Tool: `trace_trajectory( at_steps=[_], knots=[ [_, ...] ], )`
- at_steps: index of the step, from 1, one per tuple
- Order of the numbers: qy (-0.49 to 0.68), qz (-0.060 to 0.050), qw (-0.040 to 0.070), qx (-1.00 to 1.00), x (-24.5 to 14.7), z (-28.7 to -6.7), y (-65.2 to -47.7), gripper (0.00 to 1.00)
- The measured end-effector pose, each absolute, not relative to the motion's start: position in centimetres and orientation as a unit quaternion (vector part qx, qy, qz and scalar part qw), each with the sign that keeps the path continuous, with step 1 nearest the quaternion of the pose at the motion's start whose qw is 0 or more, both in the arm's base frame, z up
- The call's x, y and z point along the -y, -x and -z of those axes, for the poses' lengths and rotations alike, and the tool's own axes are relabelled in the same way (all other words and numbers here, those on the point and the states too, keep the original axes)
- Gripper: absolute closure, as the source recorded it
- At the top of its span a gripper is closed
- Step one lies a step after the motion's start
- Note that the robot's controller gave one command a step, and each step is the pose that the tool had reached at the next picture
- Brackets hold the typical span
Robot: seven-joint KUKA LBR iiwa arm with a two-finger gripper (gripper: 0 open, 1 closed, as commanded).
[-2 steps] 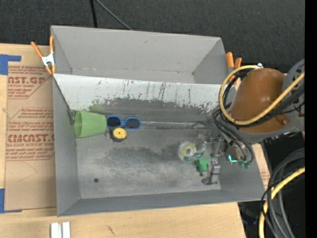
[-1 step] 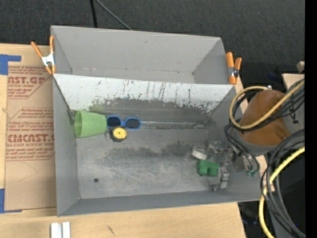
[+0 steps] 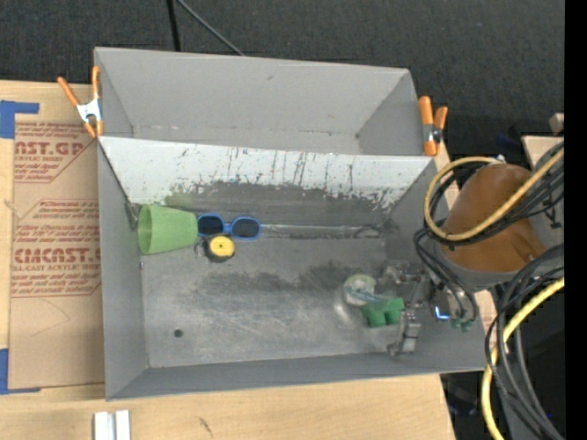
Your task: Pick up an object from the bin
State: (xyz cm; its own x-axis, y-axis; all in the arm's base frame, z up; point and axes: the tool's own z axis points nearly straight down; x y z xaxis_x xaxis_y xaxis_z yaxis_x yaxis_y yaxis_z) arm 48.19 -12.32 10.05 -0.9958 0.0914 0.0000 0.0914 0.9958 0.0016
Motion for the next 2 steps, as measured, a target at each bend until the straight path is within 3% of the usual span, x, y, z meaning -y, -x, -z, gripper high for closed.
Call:
trace_trajectory(
  at_steps=[1,2],
  knots=[
    [-0.147,0.0,0.001,-0.989,12.1,-11.0,-48.3,0.0],
    [-0.2,-0.001,-0.002,-0.98,12.4,-6.8,-48.4,0.0]
  ],
)
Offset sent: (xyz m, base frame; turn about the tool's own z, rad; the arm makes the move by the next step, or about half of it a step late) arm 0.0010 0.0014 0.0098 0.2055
